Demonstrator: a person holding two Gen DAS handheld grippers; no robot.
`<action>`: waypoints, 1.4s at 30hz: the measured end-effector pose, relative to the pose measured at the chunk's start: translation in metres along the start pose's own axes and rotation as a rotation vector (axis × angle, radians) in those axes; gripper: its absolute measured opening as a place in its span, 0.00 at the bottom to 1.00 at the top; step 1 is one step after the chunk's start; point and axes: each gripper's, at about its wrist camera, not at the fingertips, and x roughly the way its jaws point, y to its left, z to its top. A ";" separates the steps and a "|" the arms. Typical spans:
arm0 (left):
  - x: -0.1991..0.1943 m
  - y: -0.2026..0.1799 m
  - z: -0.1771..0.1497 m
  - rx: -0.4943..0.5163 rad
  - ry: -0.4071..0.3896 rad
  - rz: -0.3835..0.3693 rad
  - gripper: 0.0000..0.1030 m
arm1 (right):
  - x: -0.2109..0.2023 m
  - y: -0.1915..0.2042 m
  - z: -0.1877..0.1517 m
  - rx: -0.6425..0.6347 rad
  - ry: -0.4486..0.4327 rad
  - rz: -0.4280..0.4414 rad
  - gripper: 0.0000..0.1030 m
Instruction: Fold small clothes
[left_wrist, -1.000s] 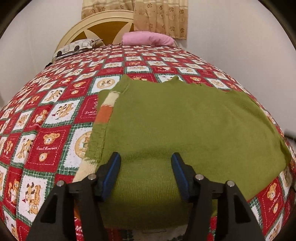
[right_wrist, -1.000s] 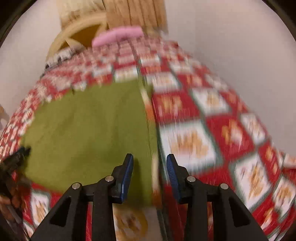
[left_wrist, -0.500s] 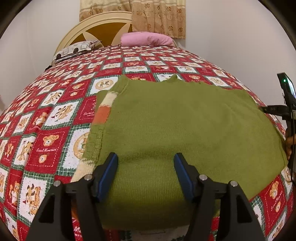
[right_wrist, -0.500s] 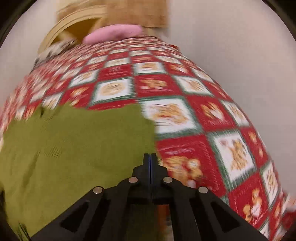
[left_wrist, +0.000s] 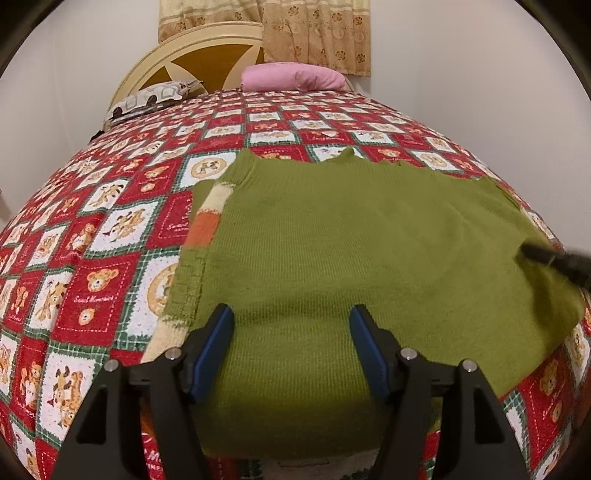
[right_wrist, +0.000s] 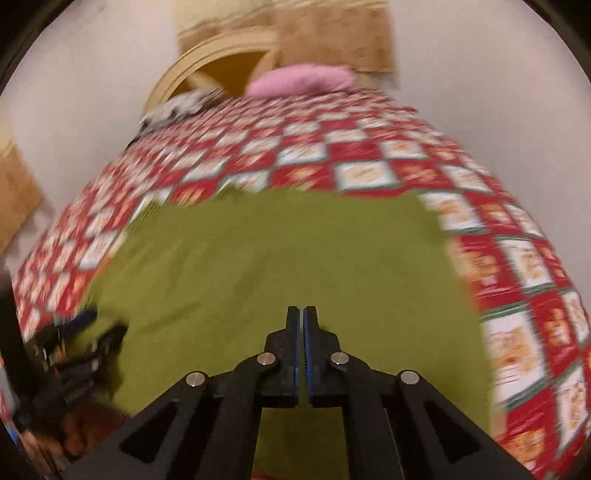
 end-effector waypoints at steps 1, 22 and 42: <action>-0.001 0.000 0.001 0.000 0.004 -0.001 0.67 | 0.012 0.007 -0.009 -0.031 0.020 -0.029 0.01; 0.022 0.049 0.012 -0.332 0.045 -0.063 0.89 | 0.008 0.000 -0.018 0.000 -0.046 0.014 0.02; -0.026 0.005 0.047 -0.249 -0.129 -0.139 0.21 | 0.009 -0.003 -0.018 0.014 -0.048 0.032 0.02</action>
